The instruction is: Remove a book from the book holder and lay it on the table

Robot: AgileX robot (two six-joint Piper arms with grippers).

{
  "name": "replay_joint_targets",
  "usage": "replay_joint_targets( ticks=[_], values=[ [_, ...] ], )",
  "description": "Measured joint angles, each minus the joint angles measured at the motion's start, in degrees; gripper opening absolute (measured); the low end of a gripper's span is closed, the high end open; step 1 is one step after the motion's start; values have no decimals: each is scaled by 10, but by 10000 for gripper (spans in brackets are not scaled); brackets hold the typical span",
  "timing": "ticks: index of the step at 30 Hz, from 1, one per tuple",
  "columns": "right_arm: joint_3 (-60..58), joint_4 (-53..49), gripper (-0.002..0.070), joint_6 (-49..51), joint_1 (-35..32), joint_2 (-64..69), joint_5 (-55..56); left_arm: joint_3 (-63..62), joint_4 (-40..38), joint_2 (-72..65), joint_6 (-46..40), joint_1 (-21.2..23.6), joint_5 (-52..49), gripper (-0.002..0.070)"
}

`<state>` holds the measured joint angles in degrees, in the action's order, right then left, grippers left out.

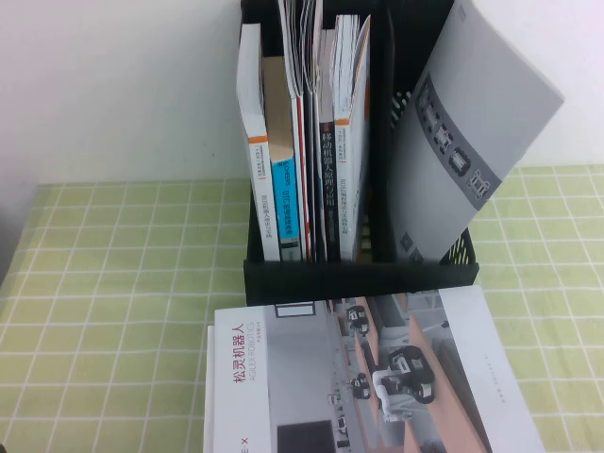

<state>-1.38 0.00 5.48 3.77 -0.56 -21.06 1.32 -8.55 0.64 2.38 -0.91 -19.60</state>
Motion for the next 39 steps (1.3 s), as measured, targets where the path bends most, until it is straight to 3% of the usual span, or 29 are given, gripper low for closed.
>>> replay_joint_targets(
  ticks=[39],
  values=[
    [-3,3,-1,1,0,0,37,0,0,0,-1,0,5,-3]
  ],
)
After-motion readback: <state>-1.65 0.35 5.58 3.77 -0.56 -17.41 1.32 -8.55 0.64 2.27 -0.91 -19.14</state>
